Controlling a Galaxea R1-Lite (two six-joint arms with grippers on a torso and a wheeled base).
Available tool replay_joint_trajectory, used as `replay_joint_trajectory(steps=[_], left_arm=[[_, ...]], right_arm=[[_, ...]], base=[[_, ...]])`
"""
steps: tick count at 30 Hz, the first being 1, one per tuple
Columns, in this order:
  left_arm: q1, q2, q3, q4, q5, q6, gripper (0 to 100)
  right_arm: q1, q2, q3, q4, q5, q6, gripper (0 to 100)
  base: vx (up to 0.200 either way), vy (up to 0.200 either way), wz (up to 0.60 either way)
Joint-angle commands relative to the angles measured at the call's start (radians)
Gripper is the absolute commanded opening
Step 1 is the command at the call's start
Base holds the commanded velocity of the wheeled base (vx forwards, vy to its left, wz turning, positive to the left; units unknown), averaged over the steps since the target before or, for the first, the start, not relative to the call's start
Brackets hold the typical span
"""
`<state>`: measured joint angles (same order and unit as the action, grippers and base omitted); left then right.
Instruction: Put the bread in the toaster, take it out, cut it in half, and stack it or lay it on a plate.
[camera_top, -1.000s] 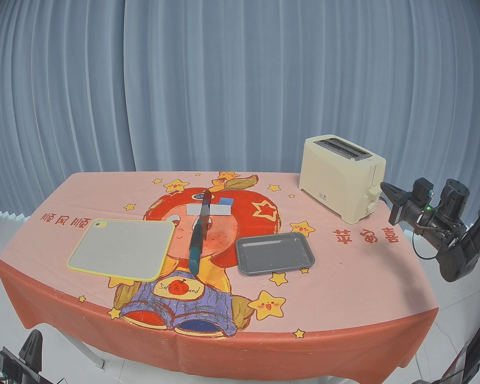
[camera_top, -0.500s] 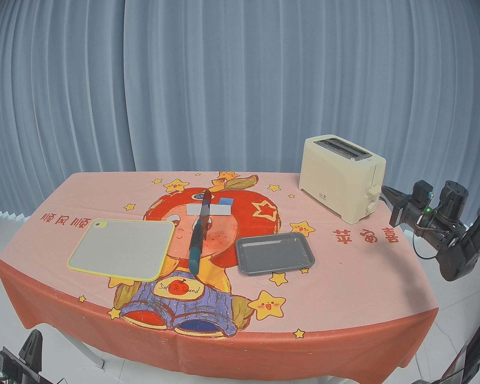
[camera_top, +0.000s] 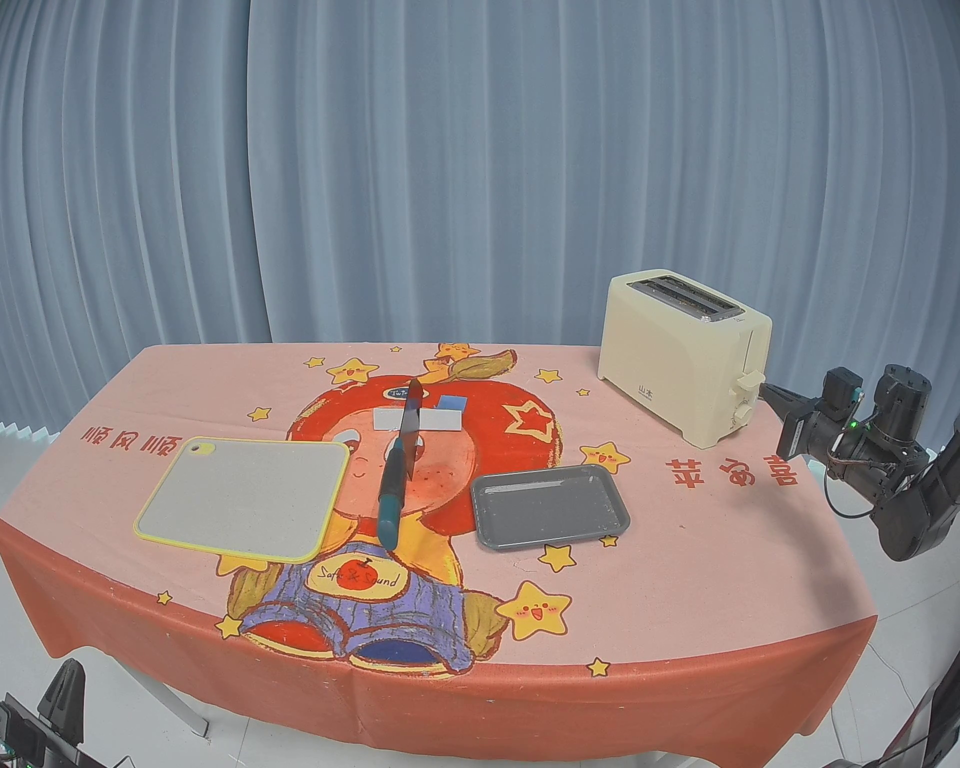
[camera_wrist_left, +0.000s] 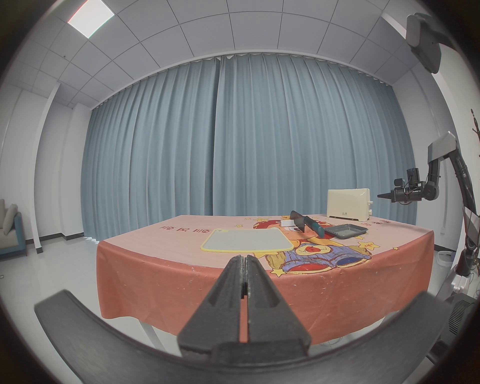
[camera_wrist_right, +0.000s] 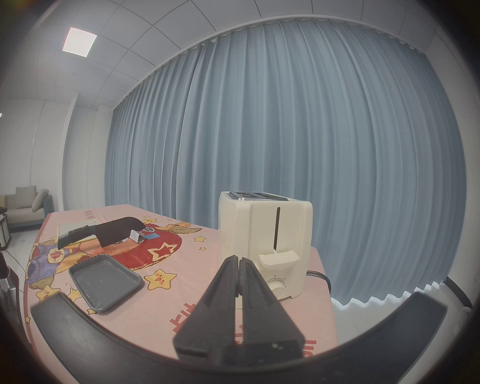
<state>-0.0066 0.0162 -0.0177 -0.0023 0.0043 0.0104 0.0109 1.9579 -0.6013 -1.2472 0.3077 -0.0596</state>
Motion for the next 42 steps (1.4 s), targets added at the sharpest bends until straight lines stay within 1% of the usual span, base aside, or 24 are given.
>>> replay_joint_trajectory(steps=[1,11,13,17,18,24,35,42], left_arm=[[0.0,-0.001,0.018,-0.001,0.0,0.0,0],[0.0,-0.001,0.018,0.001,0.0,0.0,0],[0.0,-0.001,0.018,0.001,0.0,0.0,0],[0.0,-0.001,0.018,0.001,0.0,0.0,0],[0.0,-0.001,0.018,-0.001,0.0,0.0,0],[0.0,-0.001,0.018,-0.001,0.0,0.0,0],[-0.001,-0.001,0.018,-0.001,0.0,0.0,0],[-0.001,-0.001,0.018,-0.001,0.0,0.0,0]], right_arm=[[0.0,0.006,0.0,0.0,-0.001,0.0,0],[0.0,0.01,-0.006,0.0,0.002,0.003,0],[-0.003,0.016,-0.023,0.002,0.002,0.007,0],[-0.014,0.033,-0.055,0.002,-0.002,0.05,0],[-0.017,0.035,-0.061,0.003,-0.004,0.053,0],[-0.029,0.052,-0.071,0.054,-0.004,0.053,0],[-0.04,0.058,-0.075,0.058,-0.004,0.055,0],[-0.043,0.099,-0.095,0.058,-0.004,0.052,0]], base=[[0.0,0.0,0.0],[0.0,0.0,0.0],[0.0,0.0,0.0],[0.0,0.0,0.0],[0.0,0.0,0.0],[0.0,0.0,0.0],[0.0,0.0,0.0],[0.0,0.0,0.0]])
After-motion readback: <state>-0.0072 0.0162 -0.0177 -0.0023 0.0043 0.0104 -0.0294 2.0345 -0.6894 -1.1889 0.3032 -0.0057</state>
